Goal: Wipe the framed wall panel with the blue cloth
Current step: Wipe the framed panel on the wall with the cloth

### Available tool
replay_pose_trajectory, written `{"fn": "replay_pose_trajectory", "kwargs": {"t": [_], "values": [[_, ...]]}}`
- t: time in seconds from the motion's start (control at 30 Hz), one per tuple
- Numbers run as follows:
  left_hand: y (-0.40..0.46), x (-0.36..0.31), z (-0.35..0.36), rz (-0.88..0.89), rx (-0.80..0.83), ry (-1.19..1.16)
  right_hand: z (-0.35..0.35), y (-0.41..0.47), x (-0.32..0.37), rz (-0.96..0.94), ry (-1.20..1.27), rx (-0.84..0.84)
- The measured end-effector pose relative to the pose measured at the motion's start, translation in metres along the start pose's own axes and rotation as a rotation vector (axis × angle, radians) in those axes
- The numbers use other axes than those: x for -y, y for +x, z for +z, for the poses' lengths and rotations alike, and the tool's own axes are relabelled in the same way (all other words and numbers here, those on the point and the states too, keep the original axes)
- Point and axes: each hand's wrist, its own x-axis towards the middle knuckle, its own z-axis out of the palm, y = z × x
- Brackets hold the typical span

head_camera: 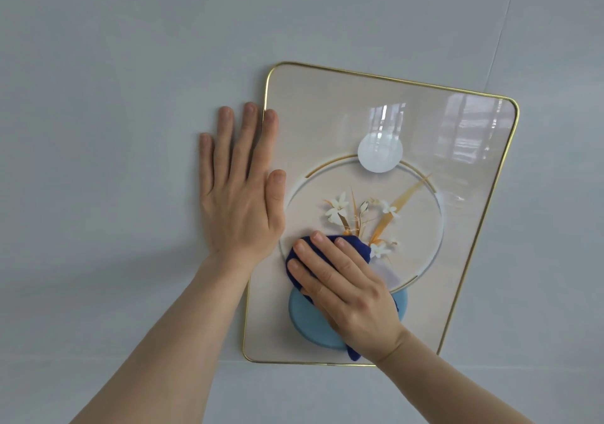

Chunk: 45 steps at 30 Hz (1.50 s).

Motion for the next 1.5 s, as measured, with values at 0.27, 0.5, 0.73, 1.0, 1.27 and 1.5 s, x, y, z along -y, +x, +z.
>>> {"fn": "replay_pose_trajectory", "kwargs": {"t": [0.27, 0.5, 0.73, 1.0, 1.27, 1.5], "values": [[0.000, 0.000, 0.000, 0.000, -0.011, 0.003, -0.003, -0.013, 0.007, -0.053, 0.014, 0.075], [-0.001, 0.001, 0.001, 0.003, -0.003, 0.001, -0.003, -0.052, 0.029, -0.125, 0.038, 0.187], [-0.001, -0.001, -0.005, -0.012, 0.044, -0.027, -0.009, -0.064, 0.043, -0.195, 0.064, 0.234], [-0.019, -0.004, -0.054, -0.081, 0.264, -0.284, -0.051, -0.046, 0.077, 0.154, 0.339, 0.573], [-0.113, -0.041, -0.116, -0.389, 0.356, -0.507, -0.120, -0.025, 0.094, 1.111, 0.730, 0.407], [-0.175, -0.101, -0.153, -0.713, 0.909, -0.946, -0.153, -0.019, 0.097, 1.516, 0.875, 0.176]]}}
